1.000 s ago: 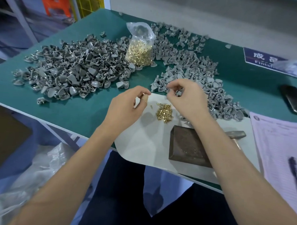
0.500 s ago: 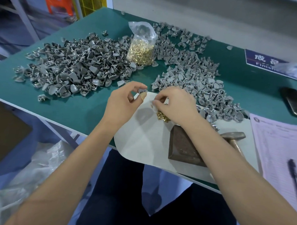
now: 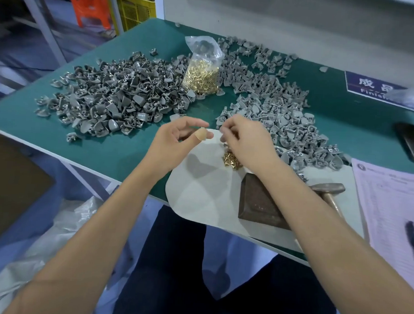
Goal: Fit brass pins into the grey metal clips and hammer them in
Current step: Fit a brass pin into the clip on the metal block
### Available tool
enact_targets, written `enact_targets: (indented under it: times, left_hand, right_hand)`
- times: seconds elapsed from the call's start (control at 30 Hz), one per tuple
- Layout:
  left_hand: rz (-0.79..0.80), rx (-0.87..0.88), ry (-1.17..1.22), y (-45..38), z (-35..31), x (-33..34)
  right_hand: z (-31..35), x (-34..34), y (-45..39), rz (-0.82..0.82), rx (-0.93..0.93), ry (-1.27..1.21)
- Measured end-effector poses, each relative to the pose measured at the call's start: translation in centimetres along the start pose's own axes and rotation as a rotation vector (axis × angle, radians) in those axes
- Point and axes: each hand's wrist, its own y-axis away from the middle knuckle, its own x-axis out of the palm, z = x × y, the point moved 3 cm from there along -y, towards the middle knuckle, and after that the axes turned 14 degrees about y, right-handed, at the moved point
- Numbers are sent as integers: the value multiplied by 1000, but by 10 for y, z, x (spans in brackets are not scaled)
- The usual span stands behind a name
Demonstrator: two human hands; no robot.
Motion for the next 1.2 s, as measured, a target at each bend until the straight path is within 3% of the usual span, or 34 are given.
enact_targets:
  times: [0.1, 0.17, 0.27, 0.4, 0.6, 0.73, 0.9, 1.2]
  left_hand:
    - [52, -22, 99, 10, -12, 7]
    - [97, -15, 124, 17, -22, 18]
    - [137, 31, 79, 29, -36, 40]
    - [171, 138, -105, 45, -37, 78]
    - [279, 112, -304, 61, -18, 119]
    - [297, 212, -525, 61, -17, 130]
    - [300, 246, -573, 63, -17, 132]
    - [297, 313, -605, 65, -21, 134]
  right_hand:
    - [-12, -26, 9, -94, 173, -467]
    - [-15, -43, 24, -113, 189, -724]
    - [-15, -57, 53, -54, 159, -896]
    - [-33, -78, 94, -60, 151, -815]
    - [-67, -88, 144, -54, 152, -445]
    - [-76, -82, 160, -39, 162, -400]
    - [-71, -81, 164, -74, 120, -348]
    - [-51, -101, 135, 129, 51, -49]
